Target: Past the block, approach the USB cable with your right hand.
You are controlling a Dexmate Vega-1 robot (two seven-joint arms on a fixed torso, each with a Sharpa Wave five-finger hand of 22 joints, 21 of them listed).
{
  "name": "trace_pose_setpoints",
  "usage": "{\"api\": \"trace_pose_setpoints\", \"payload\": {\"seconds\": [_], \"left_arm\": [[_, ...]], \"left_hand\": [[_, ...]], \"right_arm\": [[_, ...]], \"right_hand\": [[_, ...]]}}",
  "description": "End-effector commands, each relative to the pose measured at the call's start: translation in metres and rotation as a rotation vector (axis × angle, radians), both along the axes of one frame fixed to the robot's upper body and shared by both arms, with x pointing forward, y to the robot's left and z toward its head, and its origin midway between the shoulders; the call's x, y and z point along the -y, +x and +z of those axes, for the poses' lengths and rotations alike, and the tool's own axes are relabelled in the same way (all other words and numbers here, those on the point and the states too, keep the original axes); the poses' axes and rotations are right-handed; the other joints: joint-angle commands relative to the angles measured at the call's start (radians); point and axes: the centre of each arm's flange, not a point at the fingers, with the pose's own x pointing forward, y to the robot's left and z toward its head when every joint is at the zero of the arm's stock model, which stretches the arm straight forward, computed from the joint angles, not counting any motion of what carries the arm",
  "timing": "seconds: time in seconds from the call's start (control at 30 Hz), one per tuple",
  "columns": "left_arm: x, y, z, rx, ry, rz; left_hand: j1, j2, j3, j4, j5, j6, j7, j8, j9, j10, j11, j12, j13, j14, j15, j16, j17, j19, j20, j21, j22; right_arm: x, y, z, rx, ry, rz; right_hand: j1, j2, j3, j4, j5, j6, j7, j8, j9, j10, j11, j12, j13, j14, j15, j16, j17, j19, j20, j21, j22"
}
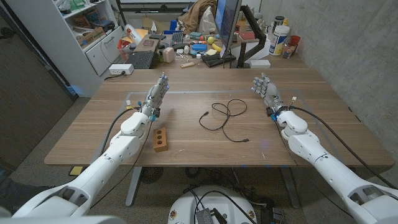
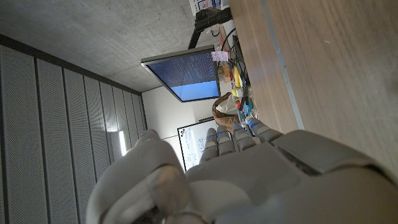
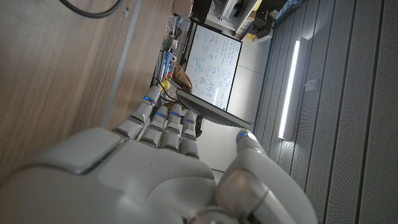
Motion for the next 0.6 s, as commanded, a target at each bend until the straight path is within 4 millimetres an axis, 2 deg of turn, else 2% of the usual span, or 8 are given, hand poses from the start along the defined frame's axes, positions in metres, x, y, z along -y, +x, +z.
{"api": "trace_pose_setpoints", "payload": {"seconds": [0.03, 0.27, 0.6], "left_arm": [[0.0000, -0.0007, -0.0018, -0.009, 0.000, -0.003], [-0.0010, -0.0030, -0.0025, -0.012, -0.002, 0.000], [-0.0016, -0.0051, -0.0045, -0.019, -0.004, 0.002]], "left_hand": [[0.011, 0.004, 0.002, 0.004, 0.006, 0.012, 0.003, 0.005, 0.003, -0.003, -0.009, 0.004, 0.001, -0.010, 0.002, 0.005, 0.001, -0.009, 0.000, 0.006, 0.002], [0.014, 0.005, 0.002, 0.003, 0.006, 0.014, 0.003, 0.005, 0.003, -0.003, -0.009, 0.004, 0.001, -0.010, 0.001, 0.005, 0.001, -0.010, 0.005, 0.006, 0.002], [0.018, 0.008, 0.003, 0.000, 0.005, 0.017, -0.003, 0.006, 0.003, -0.003, -0.011, 0.004, 0.001, -0.011, -0.001, 0.004, 0.001, -0.013, 0.027, 0.006, 0.002]], "right_arm": [[0.0017, 0.0024, 0.0004, 0.010, -0.003, -0.008], [0.0034, 0.0042, 0.0031, 0.027, -0.013, -0.007], [0.0035, 0.0089, 0.0055, 0.047, -0.035, 0.007]], "right_hand": [[0.009, -0.001, 0.006, -0.002, 0.004, 0.009, -0.005, 0.004, 0.001, 0.012, -0.005, 0.007, 0.001, 0.012, -0.005, 0.006, 0.001, 0.008, -0.030, 0.000, 0.005], [0.010, 0.000, 0.005, -0.003, 0.004, 0.006, -0.007, 0.003, 0.001, 0.016, -0.009, 0.007, 0.001, 0.016, -0.010, 0.006, 0.000, 0.012, -0.034, -0.005, 0.005], [0.009, -0.005, 0.001, -0.004, 0.004, 0.003, -0.014, 0.002, 0.002, 0.018, -0.007, 0.007, 0.001, 0.024, -0.013, 0.007, -0.001, 0.017, -0.034, -0.009, 0.006]]}}
